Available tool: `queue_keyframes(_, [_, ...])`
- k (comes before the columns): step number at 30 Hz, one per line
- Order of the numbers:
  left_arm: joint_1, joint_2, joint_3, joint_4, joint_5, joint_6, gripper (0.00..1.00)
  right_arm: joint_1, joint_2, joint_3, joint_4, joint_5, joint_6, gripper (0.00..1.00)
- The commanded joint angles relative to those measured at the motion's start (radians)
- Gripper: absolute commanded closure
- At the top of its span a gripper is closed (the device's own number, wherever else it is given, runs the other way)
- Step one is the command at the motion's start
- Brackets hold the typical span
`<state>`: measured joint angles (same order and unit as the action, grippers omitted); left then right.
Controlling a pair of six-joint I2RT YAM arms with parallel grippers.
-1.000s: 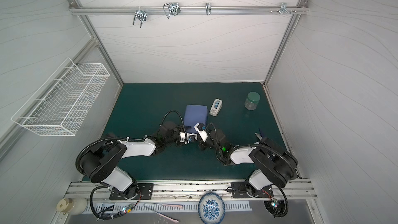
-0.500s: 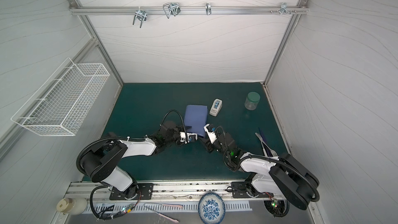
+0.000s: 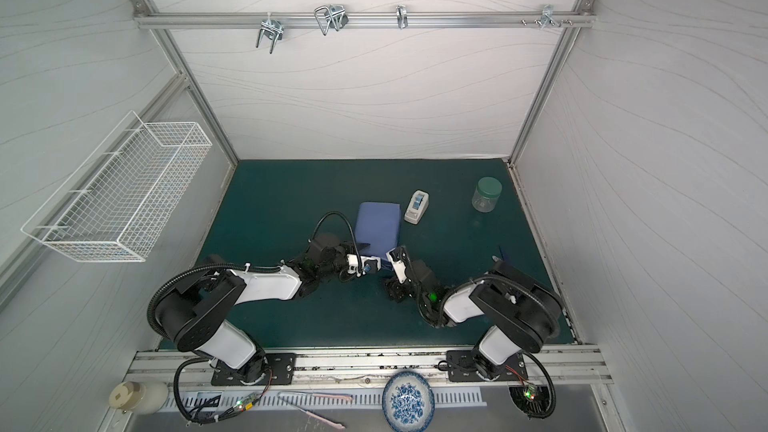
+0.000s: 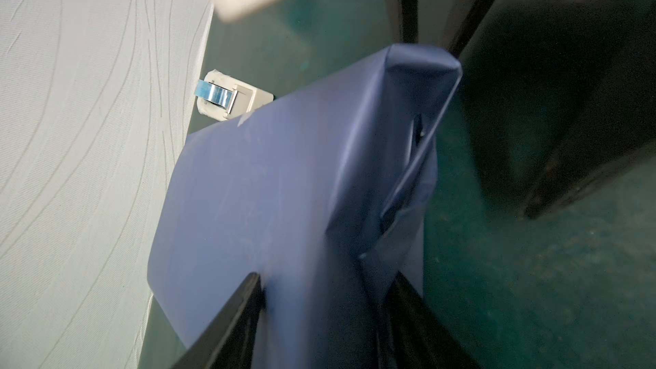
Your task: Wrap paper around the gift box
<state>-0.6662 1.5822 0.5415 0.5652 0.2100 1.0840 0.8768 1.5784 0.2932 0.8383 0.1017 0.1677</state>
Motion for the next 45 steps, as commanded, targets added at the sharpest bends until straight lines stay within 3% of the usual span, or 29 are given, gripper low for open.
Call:
queue_keyframes(1, [0.003, 0.021, 0.004, -0.090, 0.020, -0.012, 0.42, -0.004, 0.034, 0.041, 0.121, 0.022, 0.000, 0.24])
queue_keyframes(18, [0.004, 0.022, 0.008, -0.092, 0.019, -0.018, 0.39, -0.045, 0.056, 0.068, 0.130, 0.016, 0.020, 0.35])
queue_keyframes(45, [0.076, -0.041, -0.038, -0.045, 0.020, -0.067, 0.20, -0.046, 0.085, 0.087, 0.132, 0.015, 0.026, 0.39])
